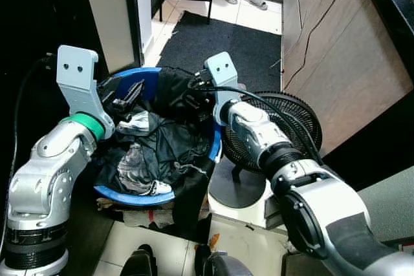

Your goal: Clothes washing

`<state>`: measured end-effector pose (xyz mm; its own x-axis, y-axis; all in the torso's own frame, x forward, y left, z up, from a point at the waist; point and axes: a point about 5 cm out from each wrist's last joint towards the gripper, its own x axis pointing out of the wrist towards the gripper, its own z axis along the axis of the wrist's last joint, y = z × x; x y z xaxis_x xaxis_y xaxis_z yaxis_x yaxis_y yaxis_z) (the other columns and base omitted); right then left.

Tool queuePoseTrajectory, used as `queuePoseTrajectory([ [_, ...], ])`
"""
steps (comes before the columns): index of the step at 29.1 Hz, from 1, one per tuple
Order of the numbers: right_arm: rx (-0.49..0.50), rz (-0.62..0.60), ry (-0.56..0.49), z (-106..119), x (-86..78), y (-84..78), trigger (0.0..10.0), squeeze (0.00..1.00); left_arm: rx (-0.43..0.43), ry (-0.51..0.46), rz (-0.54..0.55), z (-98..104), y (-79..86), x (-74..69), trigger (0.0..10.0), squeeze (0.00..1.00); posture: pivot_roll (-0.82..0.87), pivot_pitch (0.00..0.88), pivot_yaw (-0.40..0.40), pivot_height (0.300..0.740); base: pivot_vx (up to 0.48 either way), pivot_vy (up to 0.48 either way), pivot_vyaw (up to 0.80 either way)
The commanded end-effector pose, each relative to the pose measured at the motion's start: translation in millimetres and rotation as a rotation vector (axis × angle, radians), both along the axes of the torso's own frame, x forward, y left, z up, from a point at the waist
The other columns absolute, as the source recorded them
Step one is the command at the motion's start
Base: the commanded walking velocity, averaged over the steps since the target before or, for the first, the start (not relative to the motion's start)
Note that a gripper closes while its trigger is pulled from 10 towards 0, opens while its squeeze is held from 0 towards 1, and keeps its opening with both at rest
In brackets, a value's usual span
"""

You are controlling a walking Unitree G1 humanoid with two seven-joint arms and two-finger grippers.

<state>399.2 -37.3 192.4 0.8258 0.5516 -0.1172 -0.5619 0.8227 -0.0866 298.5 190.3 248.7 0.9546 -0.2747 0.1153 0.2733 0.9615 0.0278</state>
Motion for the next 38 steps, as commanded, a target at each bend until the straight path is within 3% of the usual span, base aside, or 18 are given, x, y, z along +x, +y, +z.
queuePoseTrajectory([
  [1, 0.006, 0.007, 0.016, -3.2, -1.5, 4.2, 3.5, 0.00, 0.003, 0.012, 0.001, -2.2, 0.4, -2.9, 10.0, 0.00, 0.17, 0.150, -0.091, 0.740, 0.000, 0.000, 0.00],
  [2, 0.006, 0.007, 0.016, -3.2, -1.5, 4.2, 3.5, 0.00, 0.003, 0.012, 0.001, -2.2, 0.4, -2.9, 10.0, 0.00, 0.17, 0.150, -0.091, 0.740, 0.000, 0.000, 0.00],
  [3, 0.009, 0.010, 0.018, -3.8, -2.0, 5.5, 0.0, 0.00, 0.003, 0.014, 0.002, -2.6, 0.3, -2.7, 10.0, 0.00, 0.17, 0.152, -0.091, 0.740, 0.000, 0.000, 0.00],
  [19, 0.064, 0.022, 0.026, -3.1, -2.7, 7.1, 0.0, 0.00, 0.002, 0.021, 0.001, -4.1, -0.2, -2.1, 10.0, 0.00, 0.17, 0.155, -0.089, 0.740, 0.000, 0.000, 0.00],
  [29, 0.353, 0.131, -0.063, 25.5, -4.2, 12.3, 0.0, 0.00, 0.002, 0.022, 0.001, -4.0, -0.3, -2.5, 10.0, 0.00, 0.16, 0.156, -0.086, 0.740, 0.000, 0.000, 0.00],
  [31, 0.482, 0.185, -0.110, 41.8, -5.5, 12.8, 0.0, 0.00, 0.002, 0.022, -0.001, -3.7, -0.5, -2.5, 10.0, 0.00, 0.16, 0.155, -0.083, 0.740, 0.000, 0.000, 0.00],
  [38, 0.522, 0.211, -0.146, 51.3, -6.5, 12.6, 0.0, 0.00, 0.002, 0.020, -0.005, -2.7, -1.2, -1.7, 10.0, 0.00, 0.16, 0.152, -0.081, 0.740, 0.000, 0.000, 0.00],
])
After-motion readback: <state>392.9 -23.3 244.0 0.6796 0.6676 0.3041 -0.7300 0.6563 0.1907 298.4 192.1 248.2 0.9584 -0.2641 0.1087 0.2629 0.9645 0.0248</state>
